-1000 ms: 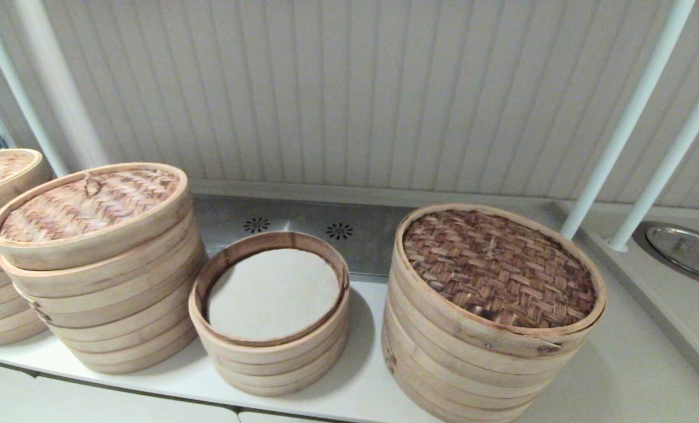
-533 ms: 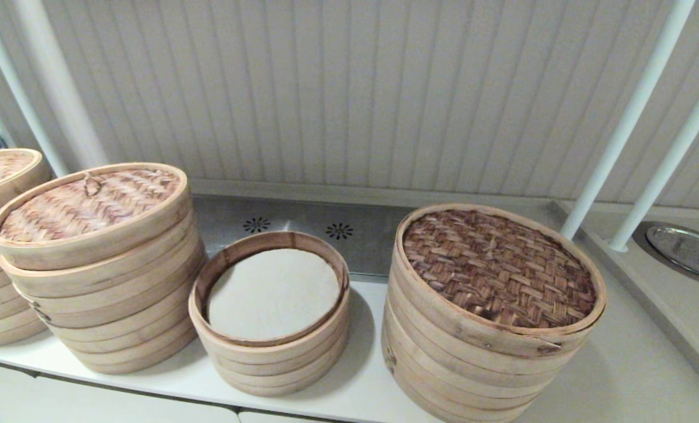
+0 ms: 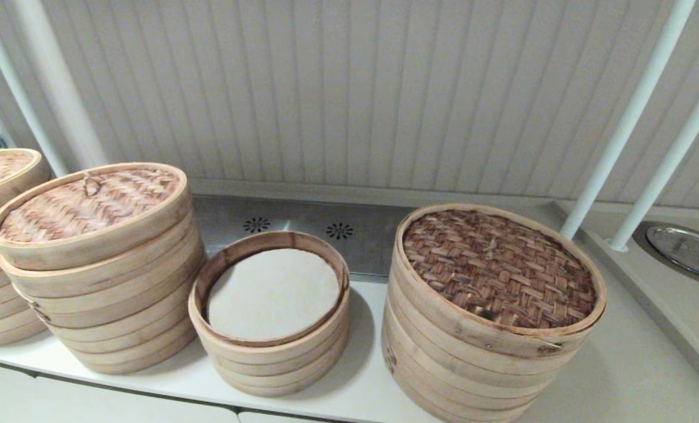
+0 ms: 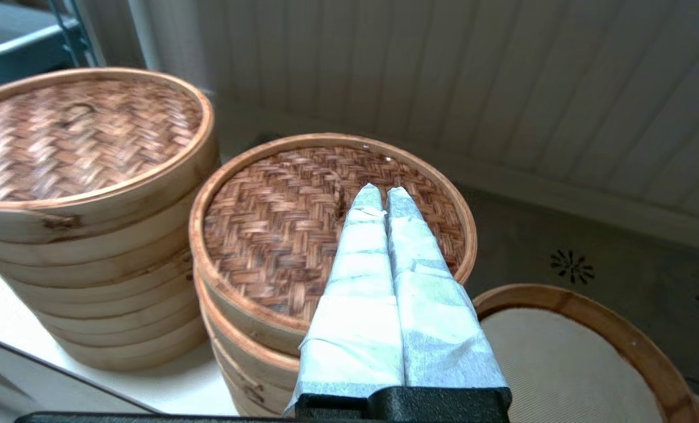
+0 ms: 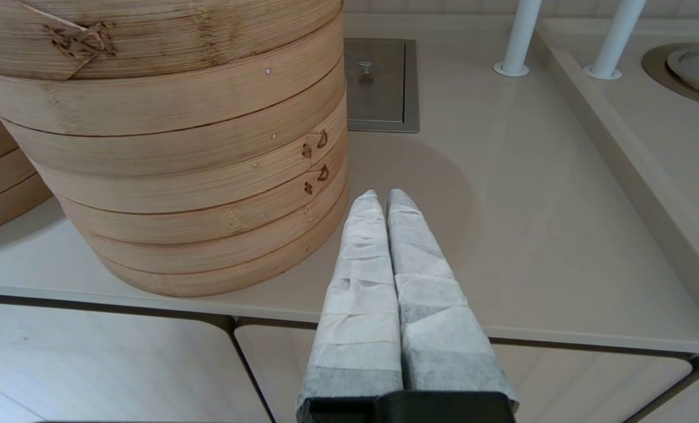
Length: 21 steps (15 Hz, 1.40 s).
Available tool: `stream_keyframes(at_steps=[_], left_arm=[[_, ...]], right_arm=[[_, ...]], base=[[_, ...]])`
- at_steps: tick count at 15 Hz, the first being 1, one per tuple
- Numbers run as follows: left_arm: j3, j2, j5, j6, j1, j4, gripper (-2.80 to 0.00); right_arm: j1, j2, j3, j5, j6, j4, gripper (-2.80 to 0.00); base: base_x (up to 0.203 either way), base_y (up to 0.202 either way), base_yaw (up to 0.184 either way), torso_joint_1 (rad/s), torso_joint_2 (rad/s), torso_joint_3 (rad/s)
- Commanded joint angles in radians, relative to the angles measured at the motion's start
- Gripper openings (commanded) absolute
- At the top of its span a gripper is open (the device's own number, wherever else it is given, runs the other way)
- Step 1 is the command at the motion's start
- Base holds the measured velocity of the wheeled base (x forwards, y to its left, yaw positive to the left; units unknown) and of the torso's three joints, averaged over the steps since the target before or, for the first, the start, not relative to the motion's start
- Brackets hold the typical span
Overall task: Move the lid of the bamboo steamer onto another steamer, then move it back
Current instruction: Pick up the steamer
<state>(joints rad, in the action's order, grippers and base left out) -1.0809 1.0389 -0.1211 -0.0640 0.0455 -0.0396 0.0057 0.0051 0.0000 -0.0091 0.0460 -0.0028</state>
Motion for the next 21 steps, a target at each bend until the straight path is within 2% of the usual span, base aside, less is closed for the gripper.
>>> stream_keyframes(at_steps=[1,8,12,16,17,21], left_arm=[[-0.069,0.094,0.001,-0.004,0.000,-0.028,-2.80],[-0.327,0.343,-0.008,-0.073,0.002,-0.239,-2.80],[-0.415,0.471,0.021,-0.091,0.030,-0.294,-2.80],[-0.453,0.548,0.024,-0.087,0.035,-0.311,-2.80],[-0.458,0.573,0.020,-0.089,0.048,-0.307,0.00],[-0.482,0.620,0.026,-0.089,0.069,-0.311,0.00]], right_arm=[[0.000,-0.001,0.003,0.000,0.000,0.000,-2.80],[0.000,-0.001,0.003,0.000,0.000,0.001,-2.80],[0.000,-0.001,0.003,0.000,0.000,0.000,-2.80],[0.000,0.000,0.003,0.000,0.000,0.000,-2.80],[0.000,-0.001,0.003,0.000,0.000,0.000,-2.80],[0.000,-0.001,0.003,0.000,0.000,0.000,-2.80]], base=[[0.000,0.000,0.000,0.000,0.00,0.000],[0.000,0.000,0.000,0.000,0.00,0.000],[0.000,0.000,0.000,0.000,0.00,0.000],[0.000,0.000,0.000,0.000,0.00,0.000],[0.000,0.000,0.000,0.000,0.00,0.000],[0.000,0.000,0.000,0.000,0.00,0.000]])
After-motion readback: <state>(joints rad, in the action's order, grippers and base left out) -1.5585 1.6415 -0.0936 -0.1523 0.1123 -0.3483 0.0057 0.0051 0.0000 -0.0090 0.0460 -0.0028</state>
